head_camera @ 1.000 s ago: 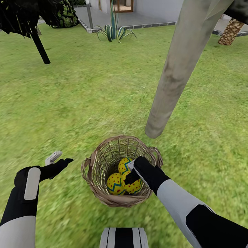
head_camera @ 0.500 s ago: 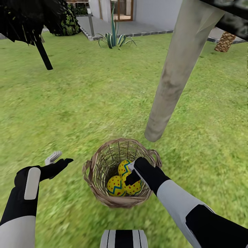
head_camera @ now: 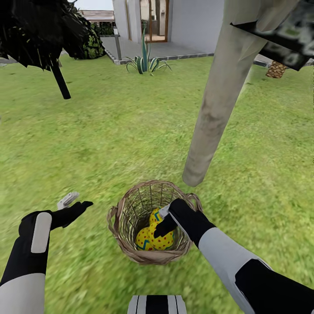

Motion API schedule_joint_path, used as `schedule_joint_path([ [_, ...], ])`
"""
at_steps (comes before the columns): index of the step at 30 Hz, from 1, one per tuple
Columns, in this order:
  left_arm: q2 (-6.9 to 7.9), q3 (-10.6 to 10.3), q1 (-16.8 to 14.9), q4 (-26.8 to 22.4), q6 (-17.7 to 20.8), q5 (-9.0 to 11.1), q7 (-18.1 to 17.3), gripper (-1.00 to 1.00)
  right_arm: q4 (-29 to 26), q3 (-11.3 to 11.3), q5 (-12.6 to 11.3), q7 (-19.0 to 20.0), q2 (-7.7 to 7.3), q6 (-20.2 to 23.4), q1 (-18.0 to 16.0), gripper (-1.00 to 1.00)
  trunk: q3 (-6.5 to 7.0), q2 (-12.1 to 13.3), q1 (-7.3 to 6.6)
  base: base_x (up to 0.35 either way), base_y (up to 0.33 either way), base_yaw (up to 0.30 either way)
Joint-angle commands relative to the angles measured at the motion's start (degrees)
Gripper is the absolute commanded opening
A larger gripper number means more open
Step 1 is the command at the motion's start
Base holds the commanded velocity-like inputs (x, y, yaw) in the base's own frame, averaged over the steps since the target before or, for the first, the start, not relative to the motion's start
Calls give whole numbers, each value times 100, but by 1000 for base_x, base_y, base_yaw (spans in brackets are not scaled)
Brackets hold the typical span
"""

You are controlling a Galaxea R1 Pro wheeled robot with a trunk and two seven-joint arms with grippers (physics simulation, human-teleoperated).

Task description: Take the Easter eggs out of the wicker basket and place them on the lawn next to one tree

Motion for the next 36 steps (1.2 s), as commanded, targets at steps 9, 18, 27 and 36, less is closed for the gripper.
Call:
schedule_joint_path([
  [9, 37, 5, -5, 14, 15, 54, 59, 100, -1309, -54, 24, 49, 0, 106, 4, -100, 196, 11, -24, 0, 0, 0],
  [18, 115, 12, -6, 28, 15, 54, 52, 100, -3637, -922, -4, 674, -546, 177, 540, -100, 395, 23, -47, 0, 0, 0],
  [27, 115, 4, -2, 39, -7, 54, 60, 100, -4836, -2797, 35, 2998, -1107, 95, 1675, -100, 595, 35, -70, -233, 0, 0],
  [36, 106, -23, 0, 31, -46, 54, 43, 100, -4947, -5677, 36, 5093, -1303, 83, 1702, -100, 683, 40, -80, -135, 0, 0],
])
